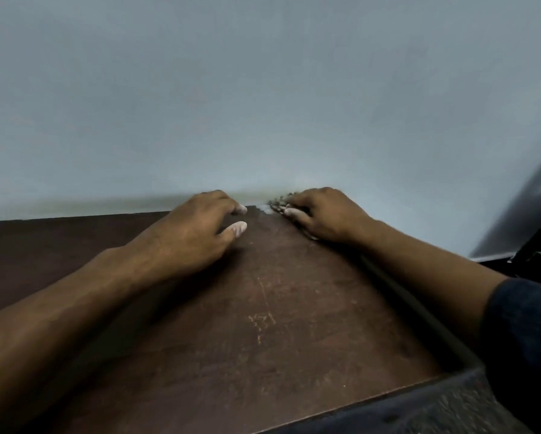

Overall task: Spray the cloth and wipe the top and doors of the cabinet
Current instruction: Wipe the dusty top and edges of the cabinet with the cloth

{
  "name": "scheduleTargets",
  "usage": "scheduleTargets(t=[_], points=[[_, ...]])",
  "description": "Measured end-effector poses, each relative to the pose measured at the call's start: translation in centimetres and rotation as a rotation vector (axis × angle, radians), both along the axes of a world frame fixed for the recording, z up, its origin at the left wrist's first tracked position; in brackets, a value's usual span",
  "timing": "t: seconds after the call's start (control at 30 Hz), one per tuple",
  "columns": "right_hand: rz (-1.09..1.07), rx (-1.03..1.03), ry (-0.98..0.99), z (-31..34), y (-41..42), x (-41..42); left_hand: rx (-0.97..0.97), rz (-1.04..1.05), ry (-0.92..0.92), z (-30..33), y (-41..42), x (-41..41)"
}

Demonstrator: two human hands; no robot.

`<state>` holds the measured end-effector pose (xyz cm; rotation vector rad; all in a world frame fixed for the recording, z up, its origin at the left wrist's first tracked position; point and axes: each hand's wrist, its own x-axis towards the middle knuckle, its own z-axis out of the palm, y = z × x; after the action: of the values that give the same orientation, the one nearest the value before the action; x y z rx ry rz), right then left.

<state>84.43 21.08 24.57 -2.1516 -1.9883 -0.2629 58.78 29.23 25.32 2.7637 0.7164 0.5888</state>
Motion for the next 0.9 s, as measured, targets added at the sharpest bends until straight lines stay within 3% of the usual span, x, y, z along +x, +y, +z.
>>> scheduleTargets(t=[0.07, 0.17, 0.3, 0.5, 0.67, 0.77, 0.83, 0.9], points=[[-0.032, 0.009, 0.102, -0.4, 1.3, -0.9, -0.015, 0.028, 0.011, -0.2, 0.4, -0.3], [0.108, 0.066, 0.184, -1.4, 3.0, -4.9, -0.027, 0.048, 0.064, -0.2, 0.6, 0.6], [0.275, 0.01, 0.157, -1.5, 1.6, -5.8, -0.024, 0.07, 0.062, 0.0, 0.9, 0.9], [-0.051, -0.018, 0.12, -1.0, 2.6, -2.0, -0.079, 0.107, 0.072, 0.1, 1.7, -0.8], [0.151, 0.014, 0.152, -2.0, 2.7, -6.4, -0.075, 0.096, 0.093, -0.1, 1.2, 0.6], [0.255, -0.012, 0.137, -1.8, -0.2, -4.8, -0.073, 0.071, 0.062, -0.1, 0.9, 0.9], [0.231, 0.01, 0.15, -1.4, -1.8, -2.2, -0.082, 0.047, 0.048, -0.3, 0.6, 0.7], [0.055, 0.026, 0.137, -0.7, -2.1, 0.1, -0.094, 0.025, 0.041, -0.5, 0.1, 0.6]])
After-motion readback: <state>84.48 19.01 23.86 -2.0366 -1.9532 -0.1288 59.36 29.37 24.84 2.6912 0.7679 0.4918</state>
